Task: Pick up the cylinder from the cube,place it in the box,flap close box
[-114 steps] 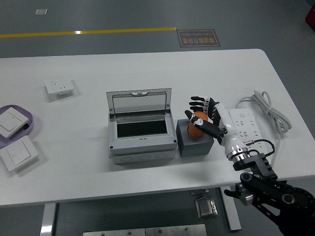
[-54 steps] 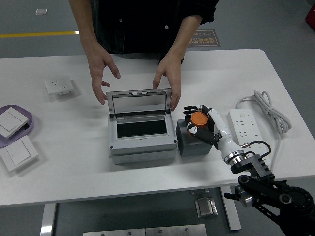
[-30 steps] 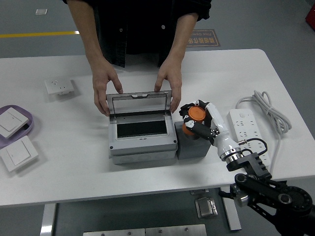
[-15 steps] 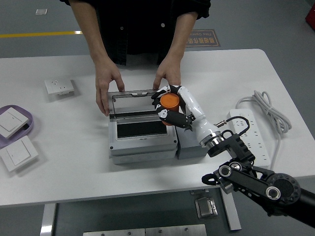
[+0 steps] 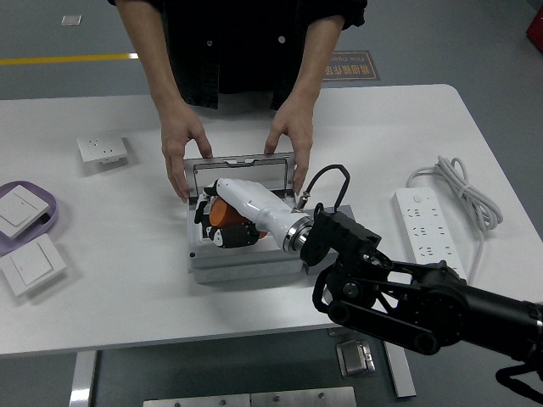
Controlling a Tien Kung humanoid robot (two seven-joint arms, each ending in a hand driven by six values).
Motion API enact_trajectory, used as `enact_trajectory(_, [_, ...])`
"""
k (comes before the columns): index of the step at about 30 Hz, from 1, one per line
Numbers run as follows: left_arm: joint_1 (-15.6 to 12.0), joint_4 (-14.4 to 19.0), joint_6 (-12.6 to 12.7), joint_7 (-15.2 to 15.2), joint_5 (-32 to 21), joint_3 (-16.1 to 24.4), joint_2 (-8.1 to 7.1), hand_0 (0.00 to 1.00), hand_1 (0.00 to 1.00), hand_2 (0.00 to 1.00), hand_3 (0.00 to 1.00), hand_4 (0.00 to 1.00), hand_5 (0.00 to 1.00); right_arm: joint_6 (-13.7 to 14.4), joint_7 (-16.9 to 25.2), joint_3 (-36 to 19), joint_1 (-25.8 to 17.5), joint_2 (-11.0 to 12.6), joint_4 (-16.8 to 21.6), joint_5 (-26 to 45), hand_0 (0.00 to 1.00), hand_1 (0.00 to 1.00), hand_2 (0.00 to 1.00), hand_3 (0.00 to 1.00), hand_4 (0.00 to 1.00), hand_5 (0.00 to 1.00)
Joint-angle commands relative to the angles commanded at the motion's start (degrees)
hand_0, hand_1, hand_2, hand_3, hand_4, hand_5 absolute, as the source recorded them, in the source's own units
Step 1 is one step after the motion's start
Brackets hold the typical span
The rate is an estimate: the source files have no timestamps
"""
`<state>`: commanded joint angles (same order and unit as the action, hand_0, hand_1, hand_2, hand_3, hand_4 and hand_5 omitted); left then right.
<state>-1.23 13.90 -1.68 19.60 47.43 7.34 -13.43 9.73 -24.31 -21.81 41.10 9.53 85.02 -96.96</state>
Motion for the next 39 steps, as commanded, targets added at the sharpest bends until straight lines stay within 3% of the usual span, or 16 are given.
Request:
enact_trajectory(3, [0.0, 0.0, 0.0, 0.0, 0.1, 0.1, -0.05, 0.640, 0.621, 0.542, 0.623, 0.699, 0.335, -3.2, -5.0, 2.2, 1.6, -0.8, -0.9, -5.6, 0.205, 0.227, 0.287, 0.220, 0.002, 0.002])
enact_trajectory(4, [0.1, -0.1, 0.0, 0.0, 0.1, 0.1, -0.06, 0.640, 0.621, 0.542, 0.623, 0.699, 0.335, -3.8, -6.4, 2.6, 1.9, -1.0, -1.1, -7.1, 0.307, 0.305, 0.331, 0.281, 0.002, 0.002])
enact_trajectory(8, [0.1, -0.1, 0.0, 0.1, 0.2, 0.2, 0.00, 0.640, 0.621, 0.542, 0.623, 0.699, 0.335, -4.9, -11.3, 3.4, 2.9, -1.5, -1.8, -13.3, 0.307, 0.305, 0.331, 0.281, 0.002, 0.002])
enact_trajectory(9, [0.1, -0.1, 0.0, 0.1, 0.2, 0.2, 0.02, 0.640, 0.621, 0.542, 0.623, 0.699, 0.335, -4.9, -11.9, 3.5, 3.0, -1.6, -1.9, -14.5, 0.668, 0.570, 0.563, 0.554, 0.110, 0.128])
enact_trajectory(14, [0.1, -0.1, -0.3, 0.3, 0.2, 0.2, 0.01, 0.640, 0.621, 0.542, 0.623, 0.699, 0.335, -3.7, -12.1, 3.7, 3.1, -1.7, -2.6, -16.4, 0.668, 0.570, 0.563, 0.554, 0.110, 0.128])
enact_trajectory(15, [0.1, -0.1, -0.3, 0.3, 0.1, 0.2, 0.00, 0.640, 0.621, 0.541, 0.623, 0.699, 0.334, -3.4, -12.0, 3.7, 3.1, -1.7, -2.7, -16.3, 0.769, 0.664, 0.672, 0.667, 0.450, 0.289])
enact_trajectory(20, [0.2, -0.1, -0.3, 0.3, -0.1, 0.0, 0.01, 0.640, 0.621, 0.541, 0.623, 0.699, 0.334, -2.5, -10.5, 4.0, 3.0, -1.7, -3.7, -15.5, 0.769, 0.664, 0.672, 0.667, 0.450, 0.289])
enact_trajectory(21, [0.2, -0.2, -0.3, 0.3, -0.1, 0.0, 0.02, 0.641, 0.621, 0.543, 0.624, 0.699, 0.336, -2.6, -10.1, 4.1, 3.0, -1.7, -3.9, -15.3, 0.783, 0.679, 0.699, 0.672, 0.658, 0.400])
enact_trajectory(27, [0.2, -0.1, -0.4, 0.3, -0.3, -0.2, 0.10, 0.641, 0.621, 0.543, 0.624, 0.699, 0.336, -3.1, -7.7, 4.2, 3.0, -1.7, -4.4, -14.4, 0.783, 0.679, 0.699, 0.672, 0.658, 0.400])
enact_trajectory(28, [0.2, -0.1, -0.4, 0.3, -0.3, -0.2, 0.11, 0.641, 0.622, 0.543, 0.624, 0.699, 0.335, -3.0, -7.4, 4.2, 3.0, -1.7, -4.4, -14.3, 0.784, 0.679, 0.699, 0.699, 0.775, 0.457])
enact_trajectory(33, [0.3, -0.1, -0.3, 0.1, -0.6, -0.6, 0.11, 0.641, 0.622, 0.543, 0.624, 0.699, 0.335, -2.2, -5.9, 4.2, 2.9, -1.6, -4.3, -13.4, 0.784, 0.679, 0.699, 0.699, 0.775, 0.457])
enact_trajectory(34, [0.3, -0.1, -0.3, 0.1, -0.7, -0.6, 0.11, 0.640, 0.622, 0.544, 0.623, 0.700, 0.335, -1.9, -5.6, 4.2, 2.8, -1.6, -4.3, -13.2, 0.783, 0.675, 0.700, 0.729, 0.920, 0.533])
enact_trajectory(38, [0.3, 0.1, -0.2, 0.0, -1.1, -1.1, 0.19, 0.640, 0.622, 0.544, 0.623, 0.700, 0.335, 0.5, -3.1, 3.2, 2.0, -0.9, -3.6, -9.4, 0.783, 0.675, 0.700, 0.729, 0.920, 0.533])
enact_trajectory(39, [0.3, 0.1, -0.1, -0.1, -1.3, -1.3, 0.22, 0.640, 0.622, 0.543, 0.622, 0.699, 0.336, 1.5, -1.8, 2.6, 1.6, -0.3, -3.1, -7.4, 0.786, 0.676, 0.697, 0.733, 0.961, 0.556])
